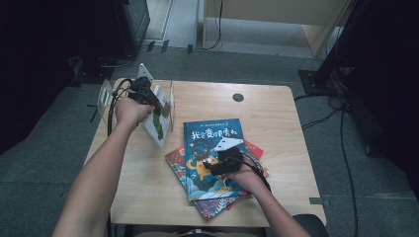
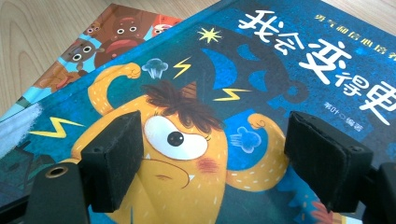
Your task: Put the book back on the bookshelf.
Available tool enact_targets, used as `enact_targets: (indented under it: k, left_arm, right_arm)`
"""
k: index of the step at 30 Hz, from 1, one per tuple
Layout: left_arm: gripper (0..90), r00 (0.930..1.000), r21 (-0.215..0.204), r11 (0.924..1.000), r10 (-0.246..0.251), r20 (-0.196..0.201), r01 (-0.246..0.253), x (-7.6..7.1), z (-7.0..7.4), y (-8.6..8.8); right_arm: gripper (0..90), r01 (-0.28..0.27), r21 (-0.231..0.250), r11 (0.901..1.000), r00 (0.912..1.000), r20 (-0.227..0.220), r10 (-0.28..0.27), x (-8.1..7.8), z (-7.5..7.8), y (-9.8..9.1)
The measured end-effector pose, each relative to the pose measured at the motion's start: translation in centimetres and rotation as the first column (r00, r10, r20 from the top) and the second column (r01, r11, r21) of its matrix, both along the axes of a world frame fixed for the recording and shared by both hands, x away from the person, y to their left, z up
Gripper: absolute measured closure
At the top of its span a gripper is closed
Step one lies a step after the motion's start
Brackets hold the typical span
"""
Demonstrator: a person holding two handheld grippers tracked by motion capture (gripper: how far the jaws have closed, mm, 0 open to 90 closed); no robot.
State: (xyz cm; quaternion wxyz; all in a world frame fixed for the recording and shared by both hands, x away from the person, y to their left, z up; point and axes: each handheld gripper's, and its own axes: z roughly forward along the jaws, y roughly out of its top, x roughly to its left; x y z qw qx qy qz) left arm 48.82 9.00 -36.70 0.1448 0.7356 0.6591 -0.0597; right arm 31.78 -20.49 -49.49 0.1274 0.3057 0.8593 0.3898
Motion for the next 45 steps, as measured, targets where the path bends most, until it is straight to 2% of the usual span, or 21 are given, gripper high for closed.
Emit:
enact_targets:
  k: [14, 33, 40, 45]
  left_arm:
    - [77.4, 0.9998, 0.023, 0.9996, 0.019, 0.001, -0.019, 1.0, -0.3, -0.4]
    - [77.4, 0.9986, 0.012, 0.9985, 0.052, 0.007, -0.053, 1.9, -0.6, -0.3]
    - [77.4, 0.9987, 0.041, 0.9979, 0.050, 0.014, -0.050, 2.1, -0.9, -0.5]
    - [77.3, 0.9982, 0.042, 0.9974, 0.059, 0.013, -0.059, 2.3, -1.2, -0.7]
  right_arm:
    - [19.9, 0.000, 0.001, 1.0000, 1.0000, 0.000, 0.000, 0.0, 0.0, 0.0]
    - [19.9, 0.001, 0.001, 1.0000, 1.0000, -0.001, -0.001, 0.0, 0.0, 0.0]
    - [19.9, 0.001, 0.001, 1.0000, 1.0000, -0.002, -0.001, 0.0, 0.0, 0.0]
    - [19.9, 0.002, 0.002, 1.0000, 1.0000, -0.003, -0.002, 0.0, 0.0, 0.0]
